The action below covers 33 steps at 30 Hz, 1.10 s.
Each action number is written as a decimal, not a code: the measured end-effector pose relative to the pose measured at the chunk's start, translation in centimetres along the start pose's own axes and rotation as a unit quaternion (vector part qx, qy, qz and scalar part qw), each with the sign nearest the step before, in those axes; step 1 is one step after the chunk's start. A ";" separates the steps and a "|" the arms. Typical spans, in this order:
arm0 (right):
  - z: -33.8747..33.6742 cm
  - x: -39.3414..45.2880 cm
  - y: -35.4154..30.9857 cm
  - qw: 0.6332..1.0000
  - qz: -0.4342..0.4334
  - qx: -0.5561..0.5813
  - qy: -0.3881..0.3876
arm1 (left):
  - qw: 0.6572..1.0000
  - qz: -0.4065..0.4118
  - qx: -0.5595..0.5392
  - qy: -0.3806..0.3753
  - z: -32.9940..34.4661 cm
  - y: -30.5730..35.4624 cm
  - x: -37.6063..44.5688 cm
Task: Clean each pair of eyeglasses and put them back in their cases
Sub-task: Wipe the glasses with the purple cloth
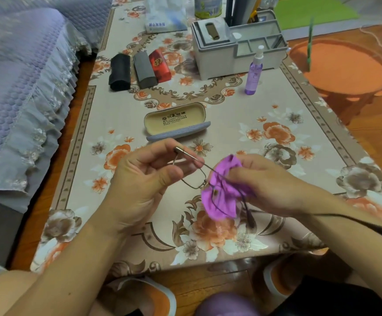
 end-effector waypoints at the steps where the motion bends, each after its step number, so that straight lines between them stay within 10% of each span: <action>1: -0.7 0.2 -0.1 0.999 0.003 0.023 0.025 | 1.000 0.006 0.004 0.010 -0.2 0.2 0.0; 33: 1.8 -0.3 -0.5 0.981 0.065 0.055 -0.175 | 0.996 -0.043 0.050 -0.060 0.1 -2.6 -0.6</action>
Point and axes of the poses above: each hand's wrist, its own x-axis towards the middle knuckle, its own z-axis out of the palm, y = z × x, the point moved 6 cm from there along x, towards the middle knuckle, and after that the axes turned 11 degrees about z, right-handed, at the moved point
